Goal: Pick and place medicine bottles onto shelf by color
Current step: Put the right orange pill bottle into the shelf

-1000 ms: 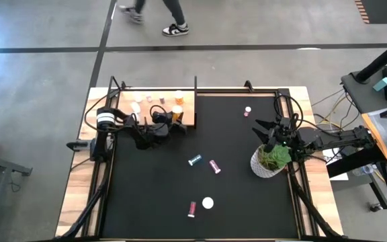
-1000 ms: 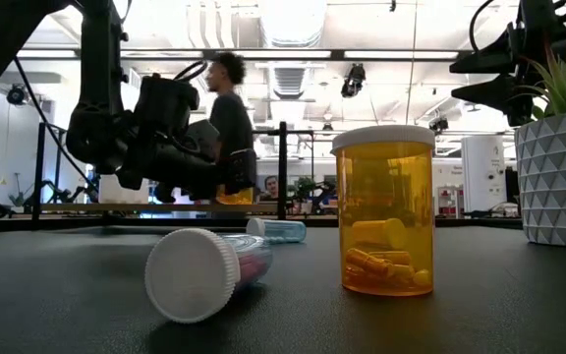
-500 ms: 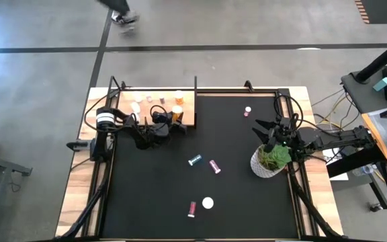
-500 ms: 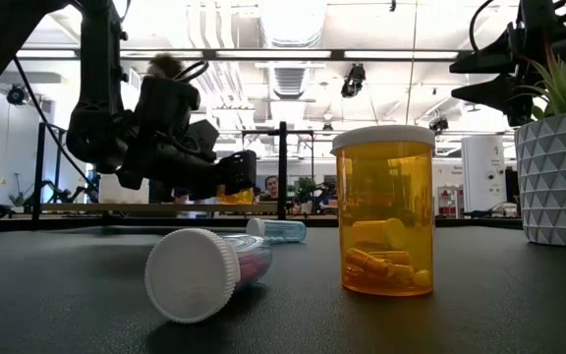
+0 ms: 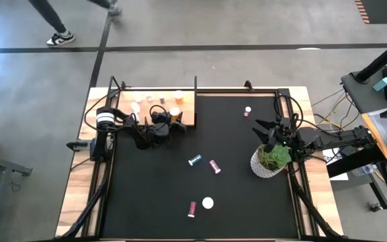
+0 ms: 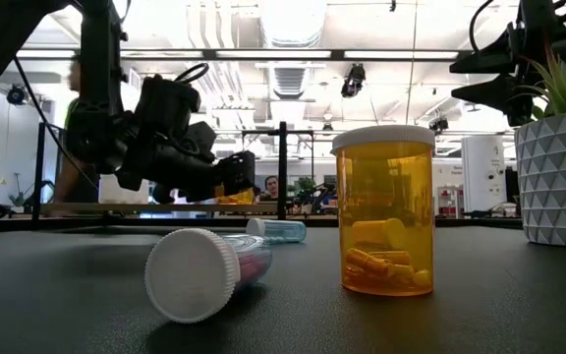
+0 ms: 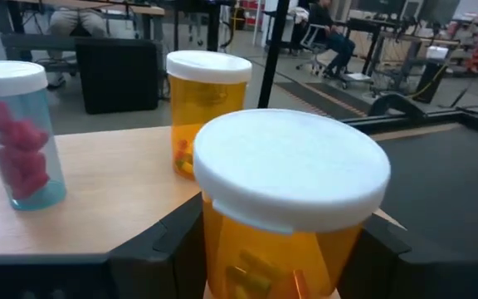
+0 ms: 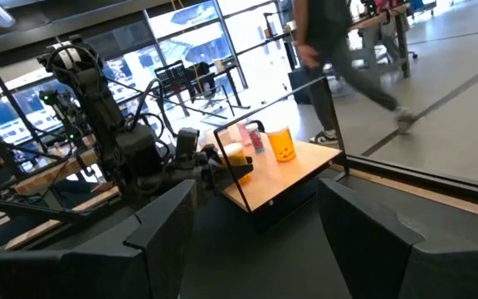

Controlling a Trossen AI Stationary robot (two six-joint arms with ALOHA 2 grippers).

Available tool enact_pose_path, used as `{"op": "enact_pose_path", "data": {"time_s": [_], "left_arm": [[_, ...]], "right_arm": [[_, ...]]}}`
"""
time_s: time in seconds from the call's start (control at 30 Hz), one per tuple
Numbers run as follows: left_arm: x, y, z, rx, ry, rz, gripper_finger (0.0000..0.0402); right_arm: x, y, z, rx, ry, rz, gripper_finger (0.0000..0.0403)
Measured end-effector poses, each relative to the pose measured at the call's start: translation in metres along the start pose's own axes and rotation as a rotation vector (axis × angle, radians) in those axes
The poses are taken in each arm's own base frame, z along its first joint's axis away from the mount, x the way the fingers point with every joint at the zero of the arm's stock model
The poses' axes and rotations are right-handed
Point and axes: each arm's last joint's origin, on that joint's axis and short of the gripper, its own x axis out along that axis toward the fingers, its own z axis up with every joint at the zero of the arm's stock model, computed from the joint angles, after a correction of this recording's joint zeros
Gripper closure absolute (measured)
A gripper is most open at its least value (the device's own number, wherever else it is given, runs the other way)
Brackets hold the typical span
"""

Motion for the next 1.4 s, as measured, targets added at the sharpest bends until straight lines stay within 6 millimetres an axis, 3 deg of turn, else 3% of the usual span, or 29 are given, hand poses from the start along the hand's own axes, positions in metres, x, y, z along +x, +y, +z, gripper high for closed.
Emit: {"op": "enact_pose_path", "data": {"time_s": [0.3,0.6,0.9,1.17,1.4], "left_arm": [[0.0,0.0,0.001,-0.018,-0.011,0.01,0.0218],[-0.002,-0.002,0.0,0.106,0.003,-0.024,0.0218],[-0.002,-0.002,0.0,0.034,0.0,-0.024,0.0217],[-0.002,-0.002,0.001,0.029,-0.003,-0.023,0.0169],[-0.006,-0.008,0.01,0.005,-0.053,-0.055,0.0164]], "right_arm": [[0.0,0.0,0.0,0.0,0.0,0.0,0.0163],[0.0,0.0,0.0,0.0,0.0,0.0,0.0163],[0.0,0.0,0.0,0.0,0.0,0.0,0.0163],[0.0,0.0,0.0,0.0,0.0,0.0,0.0163],[0.0,0.0,0.0,0.0,0.0,0.0,0.0163]]}}
